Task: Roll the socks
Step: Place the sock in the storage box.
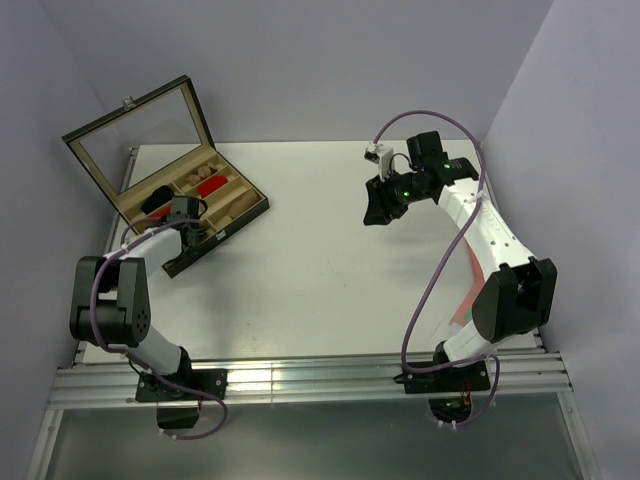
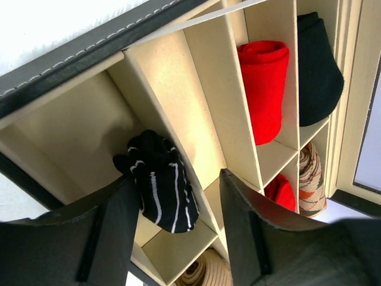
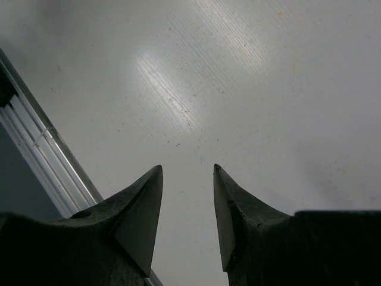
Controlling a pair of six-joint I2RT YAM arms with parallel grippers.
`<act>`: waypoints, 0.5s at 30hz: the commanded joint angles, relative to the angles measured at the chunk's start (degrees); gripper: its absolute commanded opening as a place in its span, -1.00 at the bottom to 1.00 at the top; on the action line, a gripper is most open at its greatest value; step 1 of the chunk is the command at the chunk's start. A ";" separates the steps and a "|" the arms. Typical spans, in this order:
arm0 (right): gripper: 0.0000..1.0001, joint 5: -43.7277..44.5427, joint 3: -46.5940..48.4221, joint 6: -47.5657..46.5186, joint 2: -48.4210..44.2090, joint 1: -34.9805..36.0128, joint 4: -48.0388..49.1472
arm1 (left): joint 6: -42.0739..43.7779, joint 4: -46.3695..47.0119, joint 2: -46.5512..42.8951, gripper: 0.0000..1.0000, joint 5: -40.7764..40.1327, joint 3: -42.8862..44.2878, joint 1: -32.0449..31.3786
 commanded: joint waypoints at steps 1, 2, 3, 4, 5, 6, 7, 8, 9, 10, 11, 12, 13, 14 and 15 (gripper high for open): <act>-0.07 -0.17 0.74 0.20 0.44 -0.54 1.08 | -2.35 -4.27 0.69 0.20 -1.25 2.22 0.10; -0.07 -0.08 0.74 0.29 0.44 -0.54 1.08 | -2.44 -4.36 0.60 0.21 -1.16 2.23 0.01; -0.07 -0.08 0.83 0.38 0.70 -0.54 0.99 | -2.26 -4.27 0.42 0.22 -1.08 2.40 0.01; -0.07 -0.08 0.92 0.29 0.70 -0.45 0.90 | -2.09 -4.10 0.34 0.23 -0.81 2.49 0.10; -0.07 0.00 1.09 0.38 0.88 -0.45 0.99 | -1.91 -4.18 0.25 0.24 -0.55 2.58 0.01; -0.07 0.00 1.27 0.29 0.96 -0.54 0.81 | -1.13 -4.27 0.07 0.25 -0.37 3.27 0.01; -0.07 -0.08 1.36 0.29 1.05 -0.54 0.64 | -0.68 -4.79 0.16 0.25 -0.28 3.80 0.01; -0.07 -0.08 1.62 0.29 1.14 -0.54 0.55 | -0.50 -5.84 0.33 0.26 -0.28 4.50 0.10; -0.07 -0.08 1.62 0.38 1.31 -0.62 0.46 | -0.50 -6.98 0.77 0.26 -0.37 6.25 0.10; -0.07 -0.08 1.71 0.38 1.32 -0.63 0.46 | -0.50 -8.65 0.95 0.27 -0.28 6.88 0.01; -0.07 -0.17 1.80 0.46 1.32 -0.63 0.46 | -0.94 -9.36 1.04 0.28 -0.37 7.49 0.01; -0.07 -0.17 1.88 0.46 1.32 -0.63 0.46 | -1.29 -9.80 0.95 0.28 -0.28 8.11 0.10; -0.07 -0.17 1.88 0.55 1.32 -0.63 0.46 | -1.38 -9.89 0.86 0.29 -0.11 8.11 0.10; -0.07 -0.17 1.97 0.73 1.32 -0.63 0.46 | -1.21 -9.98 0.86 0.30 -0.02 8.29 0.10; -0.07 -0.17 1.97 0.73 1.32 -0.63 0.46 | -1.47 -10.85 0.86 0.36 -0.19 8.90 0.10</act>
